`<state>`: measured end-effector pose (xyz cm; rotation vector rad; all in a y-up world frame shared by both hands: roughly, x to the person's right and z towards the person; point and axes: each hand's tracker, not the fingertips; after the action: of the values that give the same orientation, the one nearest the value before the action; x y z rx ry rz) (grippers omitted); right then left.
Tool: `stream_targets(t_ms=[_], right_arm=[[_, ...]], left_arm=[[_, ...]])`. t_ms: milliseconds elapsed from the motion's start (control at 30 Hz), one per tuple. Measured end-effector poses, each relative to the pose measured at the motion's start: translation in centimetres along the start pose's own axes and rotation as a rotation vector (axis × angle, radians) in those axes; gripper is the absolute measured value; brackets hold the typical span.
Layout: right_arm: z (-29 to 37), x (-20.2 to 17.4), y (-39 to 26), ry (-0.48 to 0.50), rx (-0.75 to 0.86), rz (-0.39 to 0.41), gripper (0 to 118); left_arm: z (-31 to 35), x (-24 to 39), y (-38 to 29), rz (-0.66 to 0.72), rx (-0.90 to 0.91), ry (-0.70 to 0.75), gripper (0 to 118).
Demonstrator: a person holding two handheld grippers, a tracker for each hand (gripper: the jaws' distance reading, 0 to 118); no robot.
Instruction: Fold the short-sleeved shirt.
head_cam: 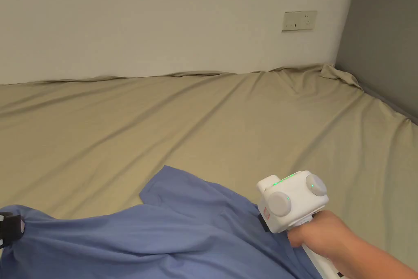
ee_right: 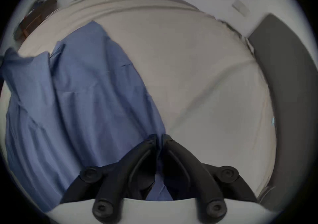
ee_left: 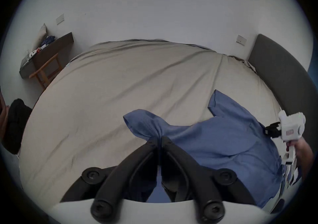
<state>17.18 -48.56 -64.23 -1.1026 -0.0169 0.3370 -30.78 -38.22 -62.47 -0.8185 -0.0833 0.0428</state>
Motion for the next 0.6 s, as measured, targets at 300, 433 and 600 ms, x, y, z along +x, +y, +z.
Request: stream_targets(t_ms=[300,433,600], right_arm=[[21.0,9.7,0.0,0.141,0.499,-0.224,6],[31.3,11.7,1.4,-0.096,0.604,-0.155,6],[41.6,13.3,3.7,-0.341,0.702,-0.108,6]], left_arm=[[9.6,-2.3,4.1,0.147,0.225,-0.056,0],[14.7,-2.9,8.5,0.141,0.325,0.013,0],[21.7,-4.5,13.8,0.238,0.461,-0.038,0]])
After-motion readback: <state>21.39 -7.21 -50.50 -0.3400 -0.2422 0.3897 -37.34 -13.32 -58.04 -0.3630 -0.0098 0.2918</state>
